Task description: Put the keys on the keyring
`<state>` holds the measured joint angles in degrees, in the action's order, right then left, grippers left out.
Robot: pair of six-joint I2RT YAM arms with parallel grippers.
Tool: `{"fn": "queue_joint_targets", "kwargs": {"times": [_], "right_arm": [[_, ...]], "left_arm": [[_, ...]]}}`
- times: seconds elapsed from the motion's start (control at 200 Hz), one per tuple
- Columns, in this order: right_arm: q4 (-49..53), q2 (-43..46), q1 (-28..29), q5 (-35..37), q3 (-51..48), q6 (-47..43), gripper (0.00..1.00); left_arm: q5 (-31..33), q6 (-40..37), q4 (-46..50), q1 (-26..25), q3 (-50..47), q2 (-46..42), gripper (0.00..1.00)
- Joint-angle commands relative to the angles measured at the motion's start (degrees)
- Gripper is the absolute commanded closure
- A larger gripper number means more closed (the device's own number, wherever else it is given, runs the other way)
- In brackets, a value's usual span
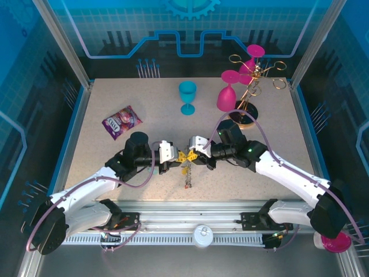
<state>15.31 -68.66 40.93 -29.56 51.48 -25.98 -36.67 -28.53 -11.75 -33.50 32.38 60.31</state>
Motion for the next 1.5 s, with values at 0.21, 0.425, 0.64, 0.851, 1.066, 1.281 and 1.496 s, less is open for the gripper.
{"fn": "queue_joint_targets", "kwargs": {"times": [0.21,0.425,0.64,0.851,1.066,1.281,1.496], "right_arm": [[1.8,-1.9,1.8,-2.9,3.4,-1.6,1.0],[1.7,-2.4,2.5,-3.3,4.0,-1.6,1.0],[2.1,-2.7,2.6,-3.5,4.2,-1.5,1.0],[2.5,-2.6,2.7,-3.2,4.5,-1.5,1.0],[-5.5,3.8,-1.7,2.3,-0.7,8.0,0.69],[-7.8,12.9,-6.4,15.8,-9.0,18.9,0.64],[-8.0,14.7,-6.2,15.4,-11.6,21.7,0.66]], "left_arm": [[-1.6,-0.5,-1.3,-0.4,1.1,-0.2,0.98],[-1.6,-1.0,-0.4,-0.5,1.5,-0.2,0.95],[-1.7,-1.0,-0.3,-0.4,1.5,-0.2,0.89],[-2.0,-1.5,0.4,-0.6,1.7,-0.2,0.95],[3.4,0.1,1.0,-0.5,1.0,-2.9,1.0],[11.7,15.2,11.3,-0.5,5.2,-7.0,1.0],[18.1,30.7,25.6,0.5,10.8,-7.4,1.0]]}}
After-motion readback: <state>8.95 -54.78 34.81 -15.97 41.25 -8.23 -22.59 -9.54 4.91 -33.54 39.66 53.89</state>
